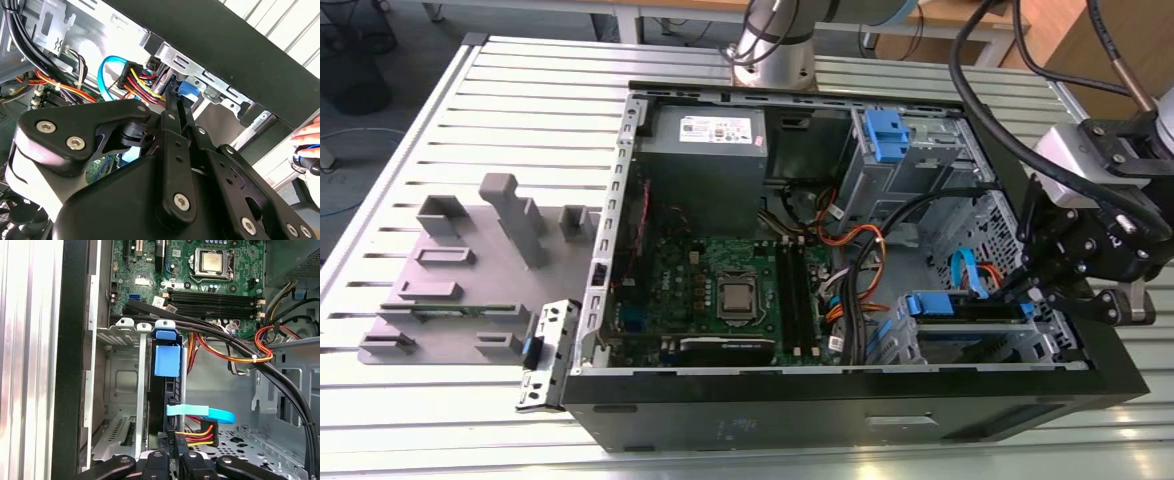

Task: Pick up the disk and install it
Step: 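Insert the second disk wire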

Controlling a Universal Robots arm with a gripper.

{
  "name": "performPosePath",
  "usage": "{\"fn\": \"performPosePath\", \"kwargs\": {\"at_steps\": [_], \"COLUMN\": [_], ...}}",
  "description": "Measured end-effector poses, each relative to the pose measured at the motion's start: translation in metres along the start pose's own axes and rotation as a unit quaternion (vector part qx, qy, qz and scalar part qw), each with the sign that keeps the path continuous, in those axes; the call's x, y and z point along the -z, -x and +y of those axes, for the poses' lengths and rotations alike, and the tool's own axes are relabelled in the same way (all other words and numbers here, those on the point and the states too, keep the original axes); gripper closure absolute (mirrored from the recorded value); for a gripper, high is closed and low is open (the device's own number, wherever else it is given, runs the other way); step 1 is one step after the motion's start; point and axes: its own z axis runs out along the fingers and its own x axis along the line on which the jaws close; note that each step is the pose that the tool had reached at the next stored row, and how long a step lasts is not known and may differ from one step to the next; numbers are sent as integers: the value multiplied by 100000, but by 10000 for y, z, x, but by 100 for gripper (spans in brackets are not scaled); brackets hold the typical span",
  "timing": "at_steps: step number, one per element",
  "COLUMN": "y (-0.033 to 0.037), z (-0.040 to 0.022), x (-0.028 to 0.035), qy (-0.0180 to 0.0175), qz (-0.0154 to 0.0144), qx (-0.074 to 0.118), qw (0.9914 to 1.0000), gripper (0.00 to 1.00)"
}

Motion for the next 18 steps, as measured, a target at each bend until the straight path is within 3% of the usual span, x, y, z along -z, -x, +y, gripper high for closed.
{"fn": "performPosePath", "kwargs": {"at_steps": [18], "y": [-3], "z": [12], "x": [-19], "qy": [1], "qz": [-9], "qx": [-1], "qw": [100000], "gripper": [82]}}
